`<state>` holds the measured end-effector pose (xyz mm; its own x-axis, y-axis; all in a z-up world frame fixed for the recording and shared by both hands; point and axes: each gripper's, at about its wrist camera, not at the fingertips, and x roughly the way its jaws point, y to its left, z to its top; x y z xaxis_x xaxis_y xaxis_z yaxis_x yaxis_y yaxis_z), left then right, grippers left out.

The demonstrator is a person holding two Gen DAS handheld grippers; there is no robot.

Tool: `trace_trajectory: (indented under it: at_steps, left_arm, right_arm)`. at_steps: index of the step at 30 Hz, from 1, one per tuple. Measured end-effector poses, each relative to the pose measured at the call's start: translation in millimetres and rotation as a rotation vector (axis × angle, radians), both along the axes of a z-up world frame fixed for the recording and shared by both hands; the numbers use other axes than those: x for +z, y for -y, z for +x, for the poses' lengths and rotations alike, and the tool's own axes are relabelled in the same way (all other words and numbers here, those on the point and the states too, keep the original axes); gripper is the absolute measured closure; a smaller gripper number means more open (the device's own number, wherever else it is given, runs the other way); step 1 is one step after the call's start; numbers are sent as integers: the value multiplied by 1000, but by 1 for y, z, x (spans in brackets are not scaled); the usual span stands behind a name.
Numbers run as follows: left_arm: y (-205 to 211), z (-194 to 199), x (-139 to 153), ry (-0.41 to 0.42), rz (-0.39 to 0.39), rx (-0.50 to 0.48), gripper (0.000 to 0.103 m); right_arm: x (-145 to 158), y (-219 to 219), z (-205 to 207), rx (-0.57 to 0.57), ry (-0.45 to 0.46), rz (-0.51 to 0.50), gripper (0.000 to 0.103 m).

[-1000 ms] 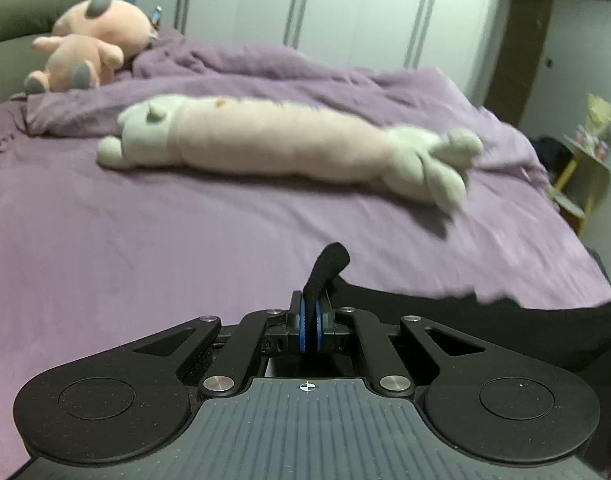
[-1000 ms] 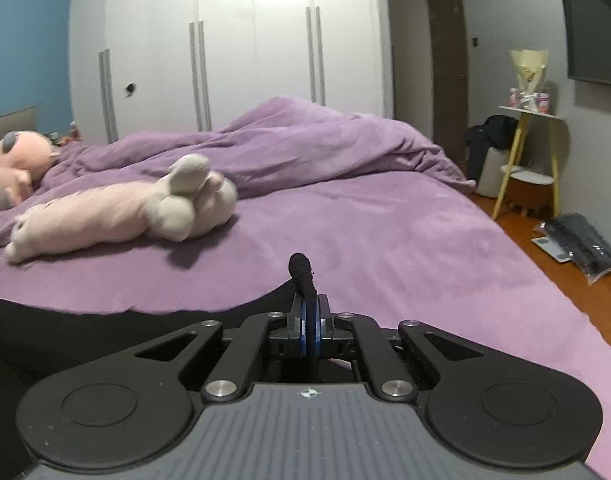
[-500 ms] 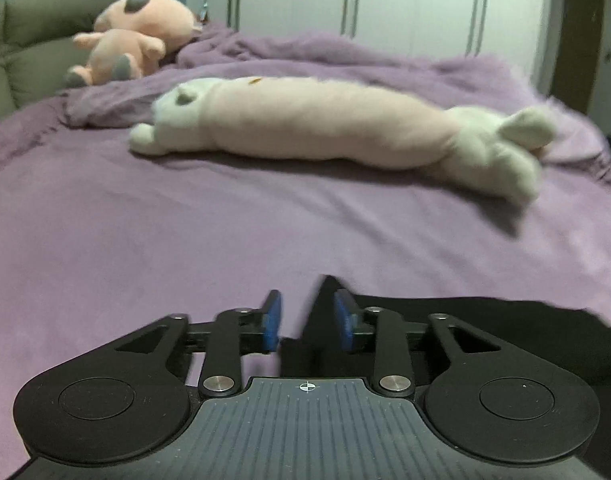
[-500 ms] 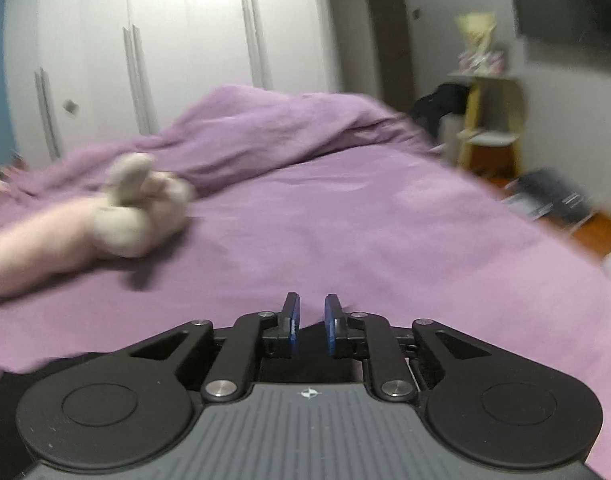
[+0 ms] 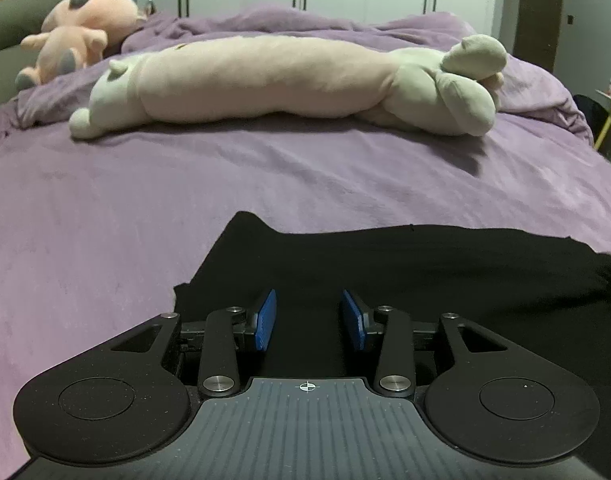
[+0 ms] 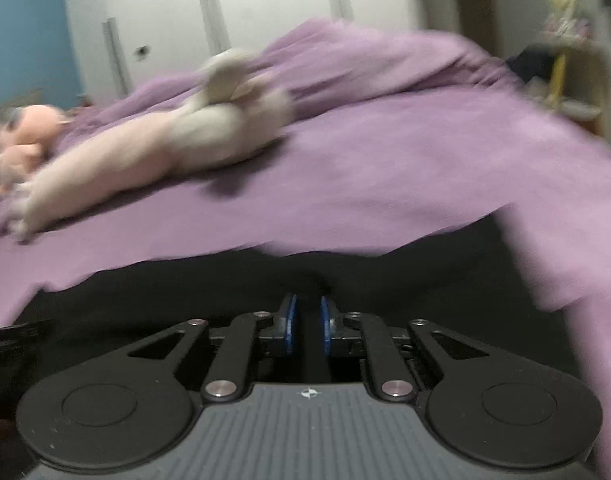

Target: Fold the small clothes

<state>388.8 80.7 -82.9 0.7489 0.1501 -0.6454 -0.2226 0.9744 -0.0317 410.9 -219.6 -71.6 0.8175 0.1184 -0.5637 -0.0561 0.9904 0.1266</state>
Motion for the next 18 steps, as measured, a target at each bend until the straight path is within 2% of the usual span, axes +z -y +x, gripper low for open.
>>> trace_trajectory:
  at_steps: [1,2,3,5,6,7,9,12,15,18]
  left_arm:
    - [0,-1,-1,3,6,-9,60]
    - [-1,-1,-2,5,8,-17,60]
    - [-1,-1,-2,6,9,-22,60]
    - [-3,-1,-1,4,9,-24,60]
    - [-3,-3,1,-2,11,-22,60]
    - [-4,-5,2,-11,12,-20,60]
    - [-5,-13,6,-24,15,-33,59]
    - [-13,-35,8,-27,-8,-23,58]
    - [-22,-58,6,-40,-25,-15,58]
    - [-29,-78,8,-65,-5,-6,54]
  right_arm:
    - [-1,14,3,-38,-2,-20,99]
    - [-2,33,5,-46,-13,23,103]
    - [-2,46,5,-68,-15,61,103]
    - [3,57,2,-227,-5,-20,99]
    - [4,64,1,-279,-16,-7,99]
    - [6,72,-3,-289,-28,60,99]
    - [15,74,-21,-253,-19,126,97]
    - [23,66,-61,-110,-31,169,92]
    - [20,63,-101,-60,-78,124,92]
    - [19,71,-128,-69,-104,33,93]
